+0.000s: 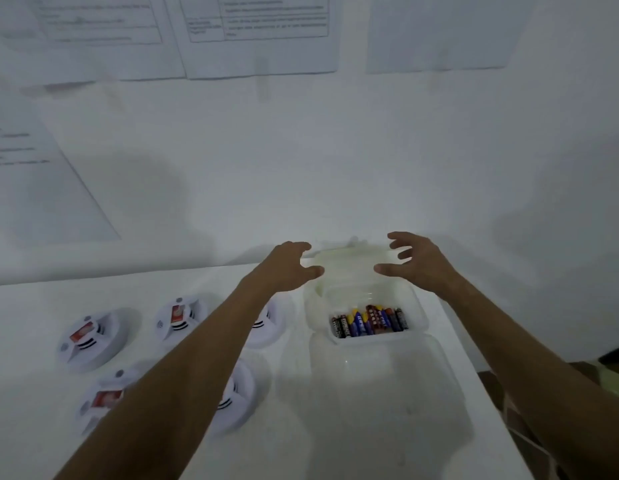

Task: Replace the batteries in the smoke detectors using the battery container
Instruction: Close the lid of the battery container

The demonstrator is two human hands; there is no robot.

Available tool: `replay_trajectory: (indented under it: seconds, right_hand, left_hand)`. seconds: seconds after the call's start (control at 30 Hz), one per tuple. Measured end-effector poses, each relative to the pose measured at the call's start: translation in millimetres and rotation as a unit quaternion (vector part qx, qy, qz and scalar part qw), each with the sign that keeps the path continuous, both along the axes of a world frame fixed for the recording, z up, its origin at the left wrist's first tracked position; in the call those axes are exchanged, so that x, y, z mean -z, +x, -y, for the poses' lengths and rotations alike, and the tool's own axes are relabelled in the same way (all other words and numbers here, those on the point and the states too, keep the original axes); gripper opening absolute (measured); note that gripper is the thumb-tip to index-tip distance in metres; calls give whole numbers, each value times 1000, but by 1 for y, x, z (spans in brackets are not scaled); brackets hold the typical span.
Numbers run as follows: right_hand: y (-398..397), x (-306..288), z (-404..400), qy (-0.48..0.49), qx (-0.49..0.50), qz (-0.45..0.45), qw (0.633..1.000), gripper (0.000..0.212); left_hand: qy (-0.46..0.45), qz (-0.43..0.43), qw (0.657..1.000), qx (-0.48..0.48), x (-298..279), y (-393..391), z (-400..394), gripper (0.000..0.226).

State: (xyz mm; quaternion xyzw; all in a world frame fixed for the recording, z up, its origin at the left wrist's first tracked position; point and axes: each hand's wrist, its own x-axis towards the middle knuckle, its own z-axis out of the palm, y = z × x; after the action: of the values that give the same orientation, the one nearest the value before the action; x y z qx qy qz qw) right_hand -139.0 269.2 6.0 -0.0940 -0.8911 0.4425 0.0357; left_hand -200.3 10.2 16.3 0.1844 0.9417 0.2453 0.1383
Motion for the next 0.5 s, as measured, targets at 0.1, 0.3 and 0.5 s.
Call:
replay_trajectory:
  seconds: [0.1, 0.3, 0.5]
  right_hand:
    - [-11, 14, -29, -13, -3, 25, 1000, 77]
    - [-38, 42, -45, -25, -37, 82, 996, 81]
    - [-51, 56, -43, -56, -64, 98, 992, 84]
  left_hand:
    - [-11, 17, 999, -32, 16, -9, -19, 73]
    - [-21, 32, 996, -79, 37, -16, -46, 72]
    - [-13, 49, 983, -177, 50, -22, -58, 75]
